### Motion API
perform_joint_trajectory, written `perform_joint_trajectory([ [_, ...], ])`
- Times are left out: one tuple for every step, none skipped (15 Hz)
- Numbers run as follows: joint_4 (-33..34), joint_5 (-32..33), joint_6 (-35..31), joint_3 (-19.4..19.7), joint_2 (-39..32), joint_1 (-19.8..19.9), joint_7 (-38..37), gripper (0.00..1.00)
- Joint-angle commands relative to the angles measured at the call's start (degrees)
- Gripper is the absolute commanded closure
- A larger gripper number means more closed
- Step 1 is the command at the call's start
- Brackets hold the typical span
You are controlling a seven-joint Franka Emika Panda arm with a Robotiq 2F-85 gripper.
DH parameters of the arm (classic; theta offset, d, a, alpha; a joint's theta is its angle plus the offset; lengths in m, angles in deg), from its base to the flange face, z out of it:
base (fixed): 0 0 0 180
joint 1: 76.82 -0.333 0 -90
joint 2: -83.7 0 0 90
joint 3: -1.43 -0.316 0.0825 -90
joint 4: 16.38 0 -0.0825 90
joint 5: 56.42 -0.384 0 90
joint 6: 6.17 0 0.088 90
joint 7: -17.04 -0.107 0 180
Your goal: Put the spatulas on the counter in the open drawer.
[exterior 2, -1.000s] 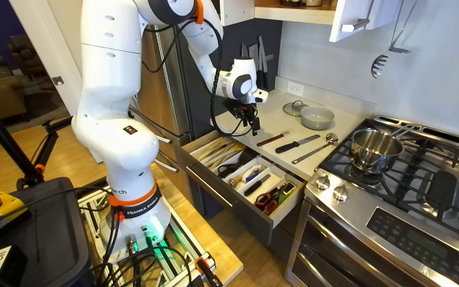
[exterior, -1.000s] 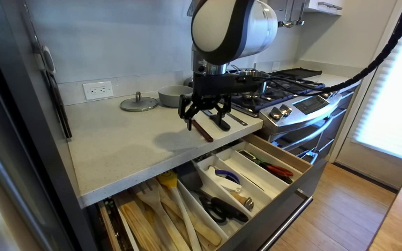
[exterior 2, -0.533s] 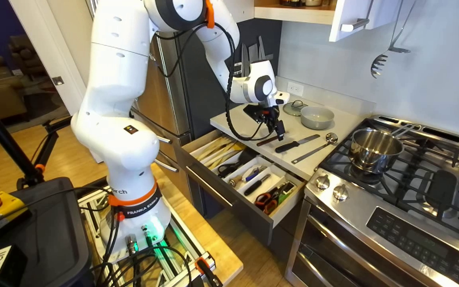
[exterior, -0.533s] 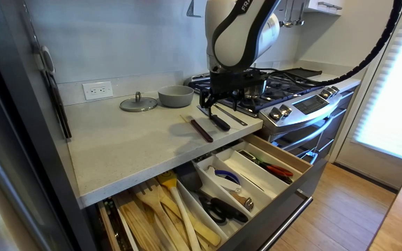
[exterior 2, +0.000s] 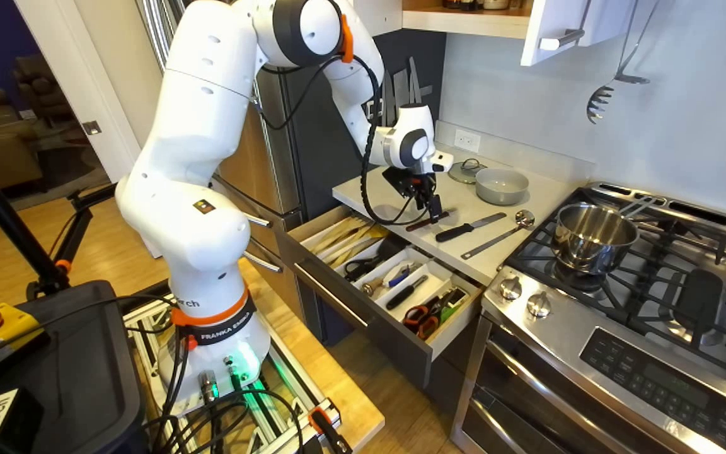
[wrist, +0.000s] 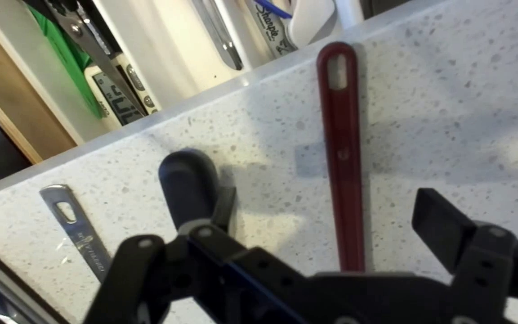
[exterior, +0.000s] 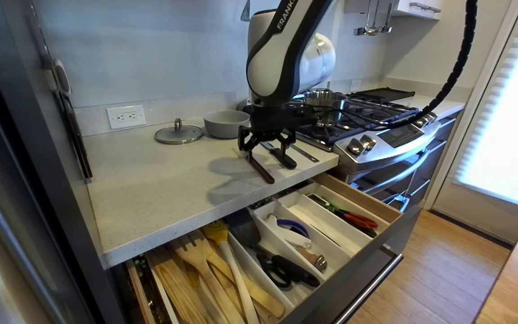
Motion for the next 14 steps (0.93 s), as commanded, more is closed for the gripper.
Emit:
perform_joint_trajectory([
  [2.8,-2.1,-1.0,-0.5,-3.5,0.6,2.4,0.03],
  [3.3,-2.2,-1.1,-0.4,-4.0,0.5,2.6,0.25],
  [3.7,-2.4,-1.0,-0.4,-4.5,0.5,2.7,0.28],
  [4.1,-2.5,-0.9,-0.4,-5.0,0.4,3.0,0.28],
  [4.4,-2.9,-0.8,-0.6,-5.4,0.6,3.6,0.36],
  [4.7,-3.0,-0.7,-0.5,-5.7,0.4,3.9,0.44],
  [4.9,-3.3,-0.6,-0.6,-6.0,0.4,4.2,0.51],
  [5.0,-3.5,-0.4,-0.6,-6.2,0.5,4.7,0.61],
  [5.1,-3.7,-0.4,-0.6,-6.4,0.4,5.0,0.67],
  [5.2,-4.0,-0.2,-0.7,-6.1,0.5,5.4,0.76],
  [5.1,-4.3,-0.1,-0.9,-5.9,0.6,5.9,0.82],
  [4.9,-4.7,0.2,-1.4,-5.5,0.8,6.7,0.89],
  [4.6,-5.3,0.7,-2.0,-5.1,1.2,7.6,0.98],
  [4.1,-6.0,1.2,-2.7,-4.3,1.6,8.6,0.99],
])
